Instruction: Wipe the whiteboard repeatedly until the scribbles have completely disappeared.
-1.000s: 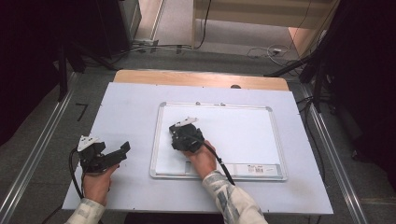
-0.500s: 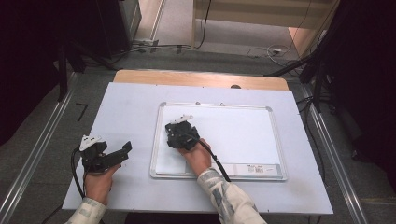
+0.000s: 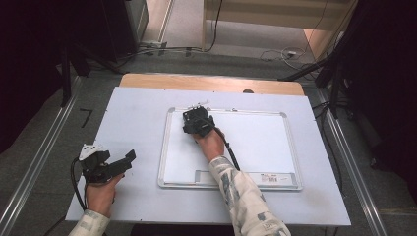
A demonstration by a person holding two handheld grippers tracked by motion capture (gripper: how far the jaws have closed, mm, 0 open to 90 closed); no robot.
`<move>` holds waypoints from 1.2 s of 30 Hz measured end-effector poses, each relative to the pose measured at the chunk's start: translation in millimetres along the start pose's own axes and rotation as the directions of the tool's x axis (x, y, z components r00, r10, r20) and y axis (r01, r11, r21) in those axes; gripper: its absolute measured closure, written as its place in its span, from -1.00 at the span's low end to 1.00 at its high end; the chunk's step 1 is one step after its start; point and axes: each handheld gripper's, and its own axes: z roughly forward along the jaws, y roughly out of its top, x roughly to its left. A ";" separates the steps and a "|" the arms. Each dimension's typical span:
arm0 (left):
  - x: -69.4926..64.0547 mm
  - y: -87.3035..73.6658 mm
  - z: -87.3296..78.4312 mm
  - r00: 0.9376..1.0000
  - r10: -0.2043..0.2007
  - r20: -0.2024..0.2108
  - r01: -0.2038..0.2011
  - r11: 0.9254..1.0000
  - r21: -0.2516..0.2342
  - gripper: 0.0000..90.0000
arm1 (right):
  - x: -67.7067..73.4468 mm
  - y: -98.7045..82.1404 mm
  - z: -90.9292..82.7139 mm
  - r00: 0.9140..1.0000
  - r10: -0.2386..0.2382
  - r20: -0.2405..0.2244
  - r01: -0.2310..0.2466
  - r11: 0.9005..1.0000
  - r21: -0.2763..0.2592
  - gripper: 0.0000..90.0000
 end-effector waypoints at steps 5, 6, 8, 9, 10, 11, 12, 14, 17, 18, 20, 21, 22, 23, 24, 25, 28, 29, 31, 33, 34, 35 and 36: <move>-1.1 0.1 1.2 1.000 0.002 -0.004 -0.002 1.000 0.002 -0.86 | 17.4 -18.7 -15.1 0.997 -0.057 -0.044 0.057 0.998 0.000 -0.17; -1.5 0.0 1.3 1.000 0.005 -0.005 -0.005 1.000 0.003 -0.86 | 20.6 -23.3 -18.6 0.997 -0.062 -0.051 0.062 0.998 -0.002 -0.17; -2.8 -0.3 1.9 1.000 0.010 -0.003 -0.010 1.000 0.004 -0.86 | 25.1 -31.2 -24.8 0.995 -0.079 -0.063 0.079 0.997 -0.004 -0.17; -3.7 -0.5 2.4 1.000 0.011 -0.003 -0.011 1.000 0.004 -0.86 | 27.3 -35.5 -28.2 0.994 -0.089 -0.071 0.088 0.996 -0.006 -0.17; -4.1 -0.4 2.6 1.000 0.011 -0.002 -0.011 1.000 0.006 -0.86 | 30.0 -40.7 -32.4 0.993 -0.095 -0.075 0.095 0.996 -0.005 -0.17; -4.5 -0.3 3.0 1.000 0.013 0.000 -0.013 1.000 0.006 -0.86 | 30.6 -43.5 -34.8 0.991 -0.104 -0.080 0.104 0.995 -0.004 -0.17; -5.0 -0.3 3.4 1.000 0.014 0.000 -0.014 1.000 0.005 -0.86 | 31.2 -46.8 -37.2 0.991 -0.106 -0.086 0.106 0.994 -0.007 -0.17; -5.3 -0.4 3.4 1.000 0.016 0.000 -0.016 1.000 0.006 -0.86 | 28.6 -50.0 -39.7 0.989 -0.117 -0.095 0.117 0.993 -0.008 -0.17; -4.8 -0.4 1.9 1.000 0.015 0.002 -0.015 1.000 0.004 -0.86 | 21.9 -46.8 -37.2 0.991 -0.104 -0.086 0.104 0.995 -0.006 -0.17; -4.4 -0.4 1.5 1.000 0.013 0.004 -0.013 1.000 0.002 -0.86 | 17.8 -43.7 -34.8 0.992 -0.099 -0.080 0.099 0.995 -0.006 -0.17; -3.4 -0.4 0.9 1.000 0.009 0.002 -0.009 1.000 0.000 -0.86 | 9.4 -37.9 -29.9 0.994 -0.085 -0.069 0.085 0.996 -0.006 -0.17; -3.0 -0.3 0.5 1.000 0.007 0.002 -0.007 1.000 0.001 -0.86 | 4.9 -34.3 -27.2 0.996 -0.070 -0.059 0.070 0.998 -0.002 -0.17; -2.2 -0.1 0.2 1.000 0.008 0.004 -0.008 1.000 -0.001 -0.86 | 0.9 -31.4 -24.9 0.996 -0.066 -0.054 0.065 0.998 -0.003 -0.17; -1.9 0.1 -0.1 1.000 0.009 0.004 -0.009 1.000 -0.002 -0.86 | -6.2 -26.7 -20.9 0.998 -0.053 -0.043 0.053 0.999 -0.004 -0.17; -1.7 0.5 -0.8 1.000 0.009 0.002 -0.009 1.000 -0.004 -0.86 | -10.6 -23.9 -18.8 0.998 -0.047 -0.037 0.047 0.999 -0.001 -0.17; -1.5 0.6 -1.2 1.000 0.009 0.004 -0.009 1.000 -0.005 -0.86 | -17.3 -18.9 -14.9 0.999 -0.035 -0.026 0.035 0.999 0.001 -0.17; -0.9 0.5 -1.5 1.000 0.009 0.005 -0.009 1.000 -0.005 -0.86 | -28.9 -9.6 -7.7 1.000 -0.004 -0.004 0.004 1.000 0.003 -0.17; -1.0 0.4 -1.2 1.000 0.007 0.005 -0.007 1.000 -0.005 -0.86 | -31.2 -6.5 -5.0 1.000 0.007 0.004 -0.007 1.000 0.000 -0.17; -1.2 0.4 0.0 1.000 0.011 0.005 -0.011 1.000 -0.001 -0.86 | -30.7 -3.3 -2.8 1.000 0.013 0.013 -0.013 1.000 0.004 -0.17; -2.4 0.5 1.0 1.000 0.011 0.007 -0.011 1.000 0.000 -0.86 | -29.4 -1.3 -1.1 1.000 0.017 0.018 -0.017 1.000 0.001 -0.17; -3.3 0.7 1.6 1.000 0.012 0.008 -0.012 1.000 0.001 -0.86 | -28.3 -0.8 -0.7 1.000 0.021 0.018 -0.021 1.000 0.002 -0.17; -4.4 1.0 2.5 1.000 0.014 0.011 -0.014 1.000 0.001 -0.86 | -27.5 -0.3 -0.3 1.000 0.023 0.018 -0.023 1.000 0.002 -0.17; -5.2 1.3 3.2 1.000 0.017 0.012 -0.017 1.000 0.003 -0.86 | -26.0 0.3 0.2 0.999 0.028 0.022 -0.028 1.000 0.001 -0.17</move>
